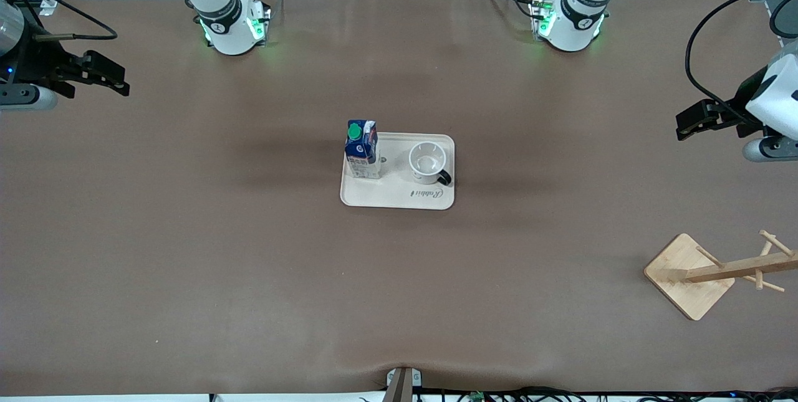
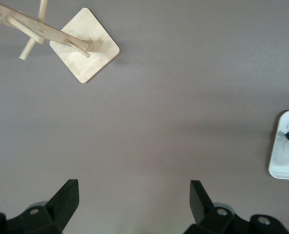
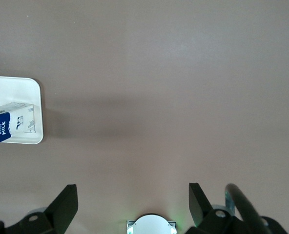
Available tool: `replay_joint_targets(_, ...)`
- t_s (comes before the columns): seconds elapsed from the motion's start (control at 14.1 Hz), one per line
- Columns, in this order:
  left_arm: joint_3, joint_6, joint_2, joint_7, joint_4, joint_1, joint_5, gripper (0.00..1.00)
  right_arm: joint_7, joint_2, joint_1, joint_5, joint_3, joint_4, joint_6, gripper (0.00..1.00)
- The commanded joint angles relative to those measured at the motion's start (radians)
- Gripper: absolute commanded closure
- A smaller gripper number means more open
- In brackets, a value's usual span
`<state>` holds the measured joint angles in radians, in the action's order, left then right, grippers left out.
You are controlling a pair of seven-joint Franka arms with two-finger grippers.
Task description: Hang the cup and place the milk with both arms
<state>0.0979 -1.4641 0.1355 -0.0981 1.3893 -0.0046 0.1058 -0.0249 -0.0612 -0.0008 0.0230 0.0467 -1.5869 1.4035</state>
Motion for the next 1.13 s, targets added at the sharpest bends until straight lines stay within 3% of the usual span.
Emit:
replay_joint_targets(0.0, 0.003, 0.008, 0.0, -0.008, -0.01, -0.037, 0.083, 0.0, -0.009, 0.014, -0.002, -0.003, 0.001, 0.024, -0.012, 0.0)
replay_joint_targets(0.28, 0.015, 0.007, 0.007, -0.13, 0.031, -0.118, 0.146, 0.0, -0.01, 0.014, -0.001, -0.003, 0.001, 0.025, -0.012, 0.0)
replay_joint_targets(0.64, 0.077, -0.044, 0.085, -0.449, 0.109, -0.204, -0.038, 0.0, -0.012, 0.023, -0.007, -0.001, 0.001, 0.024, -0.012, 0.0)
replay_joint_targets(0.85, 0.092, -0.146, 0.121, -0.612, 0.195, -0.306, -0.058, 0.0, -0.012, 0.024, -0.008, -0.001, 0.001, 0.024, -0.012, 0.0)
replay_joint_targets(1.06, 0.1, -0.331, 0.139, -0.745, 0.318, -0.38, -0.101, 0.0, -0.01, 0.046, -0.001, 0.0, 0.001, 0.025, -0.011, 0.0)
